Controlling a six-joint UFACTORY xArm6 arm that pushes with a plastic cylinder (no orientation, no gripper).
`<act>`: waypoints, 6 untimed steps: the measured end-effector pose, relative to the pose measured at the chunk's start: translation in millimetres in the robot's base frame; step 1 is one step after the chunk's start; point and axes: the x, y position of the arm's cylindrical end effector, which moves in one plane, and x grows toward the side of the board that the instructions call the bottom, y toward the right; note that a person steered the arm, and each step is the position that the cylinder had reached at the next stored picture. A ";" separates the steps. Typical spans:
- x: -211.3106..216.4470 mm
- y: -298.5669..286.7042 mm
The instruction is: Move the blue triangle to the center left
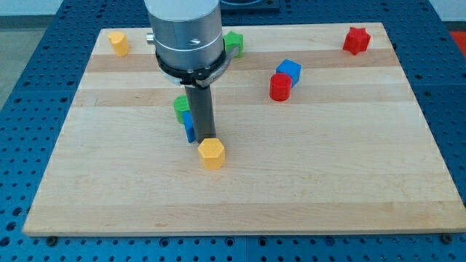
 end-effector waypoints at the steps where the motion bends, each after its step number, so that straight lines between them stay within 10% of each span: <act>1: 0.0 -0.2; 6: -2.1 -19.1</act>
